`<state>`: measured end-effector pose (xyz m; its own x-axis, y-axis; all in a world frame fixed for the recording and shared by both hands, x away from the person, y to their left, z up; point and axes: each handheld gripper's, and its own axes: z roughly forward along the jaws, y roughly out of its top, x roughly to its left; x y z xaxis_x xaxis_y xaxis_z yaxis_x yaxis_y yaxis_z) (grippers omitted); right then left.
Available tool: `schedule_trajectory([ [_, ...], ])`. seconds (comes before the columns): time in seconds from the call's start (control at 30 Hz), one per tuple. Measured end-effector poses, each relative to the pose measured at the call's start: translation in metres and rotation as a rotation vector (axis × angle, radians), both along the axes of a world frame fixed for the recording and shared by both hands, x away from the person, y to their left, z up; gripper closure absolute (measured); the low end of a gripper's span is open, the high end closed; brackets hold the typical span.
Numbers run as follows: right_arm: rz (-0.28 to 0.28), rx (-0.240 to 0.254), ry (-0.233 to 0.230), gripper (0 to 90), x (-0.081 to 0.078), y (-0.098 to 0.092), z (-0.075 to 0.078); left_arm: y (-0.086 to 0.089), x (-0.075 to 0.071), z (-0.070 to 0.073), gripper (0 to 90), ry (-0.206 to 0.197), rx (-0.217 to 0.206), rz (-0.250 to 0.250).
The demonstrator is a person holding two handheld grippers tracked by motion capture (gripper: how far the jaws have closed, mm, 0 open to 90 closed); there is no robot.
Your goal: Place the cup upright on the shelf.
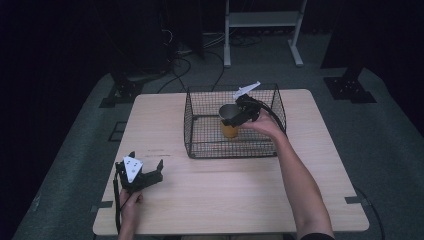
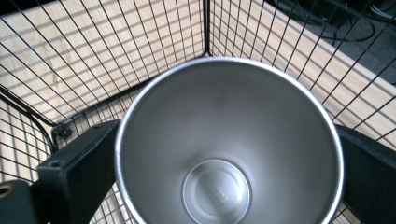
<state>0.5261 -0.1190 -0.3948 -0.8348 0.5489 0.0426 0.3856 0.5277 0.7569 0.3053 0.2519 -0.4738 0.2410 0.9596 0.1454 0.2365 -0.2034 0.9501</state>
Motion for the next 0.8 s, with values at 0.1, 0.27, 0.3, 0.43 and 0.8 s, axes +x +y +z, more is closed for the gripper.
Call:
schedule_trajectory([
  [0.1,-0.002,0.009,-0.01,1.6,-0.001,-0.001,0.004,0.0,0.0,0.0,0.0,0.0,0.002,0.0],
  [0.27,-0.011,0.053,-0.021,1.6,-0.002,-0.004,0.011,0.0,0.0,0.0,0.0,0.0,0.0,0.002],
  [0.3,-0.016,0.06,-0.026,1.6,-0.002,-0.005,0.013,0.0,0.0,0.0,0.0,-0.001,-0.001,0.003],
  [0.43,-0.013,0.097,-0.038,1.6,-0.005,-0.008,0.022,0.0,0.0,0.0,0.0,0.001,0.002,0.003],
  [0.8,0.007,0.182,-0.058,1.6,-0.022,-0.018,0.047,-0.001,0.0,0.0,0.0,-0.002,0.006,0.004],
])
